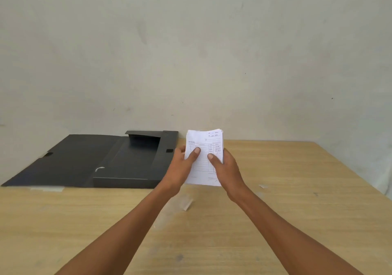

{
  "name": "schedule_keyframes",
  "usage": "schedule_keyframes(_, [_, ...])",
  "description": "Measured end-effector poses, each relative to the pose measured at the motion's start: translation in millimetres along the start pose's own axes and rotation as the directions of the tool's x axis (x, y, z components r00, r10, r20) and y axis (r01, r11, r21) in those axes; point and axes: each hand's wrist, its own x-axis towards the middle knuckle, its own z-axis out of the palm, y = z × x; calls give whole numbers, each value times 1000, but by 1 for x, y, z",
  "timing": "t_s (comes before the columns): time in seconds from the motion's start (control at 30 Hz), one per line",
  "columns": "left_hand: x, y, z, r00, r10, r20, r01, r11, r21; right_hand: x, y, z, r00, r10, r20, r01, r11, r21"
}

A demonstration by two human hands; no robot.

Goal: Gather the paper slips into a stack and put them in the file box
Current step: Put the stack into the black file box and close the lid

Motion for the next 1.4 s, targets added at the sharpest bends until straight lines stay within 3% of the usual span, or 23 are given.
schedule_keyframes(0.07, [-1,-3,-23,999,-46,-7,46,995,86,6,-3,24,999,37,40,-36,999,-24])
schedule_keyframes(0.2, [1,-6,-80,997,-6,-78,27,961,274,15,-6,73,986,134,103,-120,983,-138])
schedule_keyframes(0.53, [21,-10,-180,973,-111,-203,174,929,328,35,-24,177,953,188,237,-129,961,-245])
schedule_keyframes(0.6, [37,-7,-195,968,-88,-236,171,919,355,39,-17,182,980,69,186,33,868,-496])
schedule_keyframes(0.67, [56,-3,-209,961,-90,-261,185,912,366,45,-3,181,979,-62,193,184,668,-721])
schedule_keyframes(0.73, [78,-3,-221,954,-125,-272,229,891,393,48,14,179,957,-1,291,247,529,-812])
schedule_keyframes(0.8, [98,-10,-226,945,-191,-264,297,838,458,49,29,174,929,128,348,253,467,-847])
schedule_keyframes(0.93, [125,-30,-210,893,-347,-288,451,678,581,48,44,169,923,143,358,253,477,-841])
schedule_keyframes(1.17, [153,-47,-170,912,-323,-251,402,588,702,49,49,166,929,100,357,254,531,-809])
schedule_keyframes(1.4, [149,-54,-160,908,-278,-313,411,447,795,46,50,166,936,92,341,243,532,-811])
